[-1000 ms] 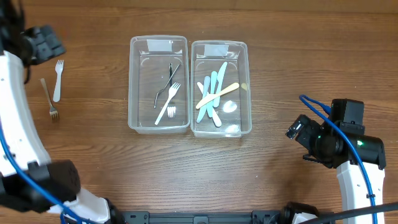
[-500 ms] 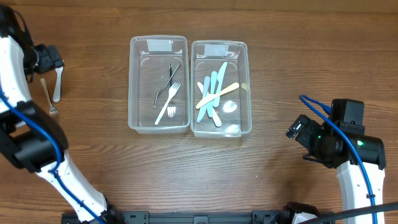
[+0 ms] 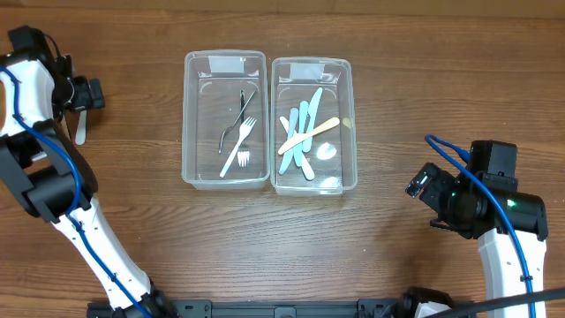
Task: Pack container
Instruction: 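Lower the left gripper onto the white plastic fork and grasp it, then carry the white plastic fork into the left container and release it, then move the left gripper to the silver fork and grasp its handle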
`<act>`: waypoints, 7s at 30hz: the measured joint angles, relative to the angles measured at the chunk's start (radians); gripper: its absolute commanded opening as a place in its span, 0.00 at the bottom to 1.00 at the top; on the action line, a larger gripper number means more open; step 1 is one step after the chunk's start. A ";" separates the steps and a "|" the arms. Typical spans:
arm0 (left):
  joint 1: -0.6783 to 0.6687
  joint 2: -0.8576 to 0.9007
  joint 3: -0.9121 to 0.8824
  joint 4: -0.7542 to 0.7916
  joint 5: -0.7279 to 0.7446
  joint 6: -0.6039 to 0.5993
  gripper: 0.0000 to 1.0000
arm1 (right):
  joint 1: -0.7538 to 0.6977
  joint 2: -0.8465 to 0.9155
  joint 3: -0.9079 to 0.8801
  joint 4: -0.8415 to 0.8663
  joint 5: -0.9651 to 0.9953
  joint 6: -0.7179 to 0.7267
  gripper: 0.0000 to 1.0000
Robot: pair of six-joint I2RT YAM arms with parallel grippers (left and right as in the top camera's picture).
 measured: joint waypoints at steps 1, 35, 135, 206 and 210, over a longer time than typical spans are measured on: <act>0.000 0.003 0.000 0.021 0.002 0.013 1.00 | 0.000 0.000 0.000 0.000 0.000 0.000 1.00; -0.034 0.068 0.011 0.132 0.084 0.059 0.61 | 0.000 0.000 0.000 -0.003 0.000 -0.001 1.00; -0.782 -0.277 -0.222 -0.171 -0.023 -0.423 0.77 | 0.000 0.000 0.000 -0.006 -0.001 0.000 1.00; 0.151 -0.291 -0.595 0.345 0.035 -0.106 0.97 | 0.000 0.000 0.000 -0.011 -0.008 -0.001 1.00; 0.151 -0.291 -0.594 0.335 0.035 -0.103 0.86 | 0.000 0.000 0.000 -0.011 -0.008 0.000 1.00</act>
